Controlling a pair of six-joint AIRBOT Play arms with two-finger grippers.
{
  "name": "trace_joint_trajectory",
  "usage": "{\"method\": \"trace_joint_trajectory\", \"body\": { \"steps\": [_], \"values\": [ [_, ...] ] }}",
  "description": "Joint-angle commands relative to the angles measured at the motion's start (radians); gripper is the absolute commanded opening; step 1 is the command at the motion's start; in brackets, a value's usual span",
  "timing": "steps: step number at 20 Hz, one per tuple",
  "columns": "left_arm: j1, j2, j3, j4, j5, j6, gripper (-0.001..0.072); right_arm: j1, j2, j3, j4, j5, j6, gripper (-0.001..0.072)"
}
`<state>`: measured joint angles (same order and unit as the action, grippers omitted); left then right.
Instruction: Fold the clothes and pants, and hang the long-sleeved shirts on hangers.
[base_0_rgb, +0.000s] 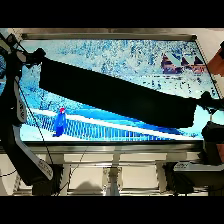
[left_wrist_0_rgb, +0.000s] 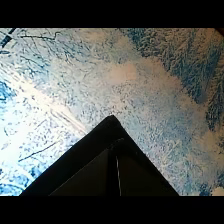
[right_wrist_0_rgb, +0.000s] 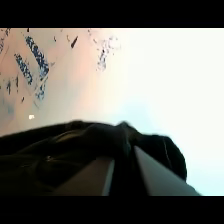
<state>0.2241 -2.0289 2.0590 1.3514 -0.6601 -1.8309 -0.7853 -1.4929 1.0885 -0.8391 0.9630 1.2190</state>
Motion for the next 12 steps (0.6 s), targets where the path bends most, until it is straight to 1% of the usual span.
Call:
{"method": "trace_joint_trajectory", "body": {
  "steps": [1, 2, 3, 5, 6, 7, 8, 11, 12],
  "values": [
    [-0.018, -0.042, 0.001, -0.071, 0.131, 0.076, 0.0083, 0.066, -0.027, 0.0, 0.013, -0.127, 0.001, 0.0282],
    [-0.027, -0.048, 0.001, -0.094, 0.167, 0.117, 0.0086, 0.071, -0.027, 0.0, 0.029, -0.153, 0.005, 0.0283],
    [-0.035, -0.051, 0.001, -0.104, 0.189, 0.137, 0.01, 0.071, -0.027, 0.0, 0.05, -0.172, 0.016, 0.0283],
    [-0.048, -0.055, 0.001, -0.104, 0.207, 0.18, 0.0107, 0.071, -0.027, 0.0, 0.084, -0.177, 0.03, 0.0283],
    [-0.05, -0.055, 0.001, -0.103, 0.201, 0.201, 0.0189, 0.071, -0.026, 0.0, 0.085, -0.167, 0.03, 0.0302],
    [-0.05, -0.052, 0.001, -0.103, 0.181, 0.206, 0.0397, 0.071, -0.021, 0.0, 0.084, -0.152, 0.029, 0.0371],
    [-0.037, -0.048, 0.001, -0.104, 0.14, 0.204, 0.0507, 0.071, -0.016, 0.0, 0.084, -0.135, 0.026, 0.0396],
    [0.037, -0.034, 0.002, -0.105, -0.076, 0.204, 0.0507, 0.068, 0.011, 0.002, 0.076, -0.071, 0.015, 0.0397],
    [0.071, -0.031, 0.002, -0.109, -0.161, 0.204, 0.0507, 0.068, 0.018, 0.01, 0.076, -0.019, -0.004, 0.0397]
  ]
}}
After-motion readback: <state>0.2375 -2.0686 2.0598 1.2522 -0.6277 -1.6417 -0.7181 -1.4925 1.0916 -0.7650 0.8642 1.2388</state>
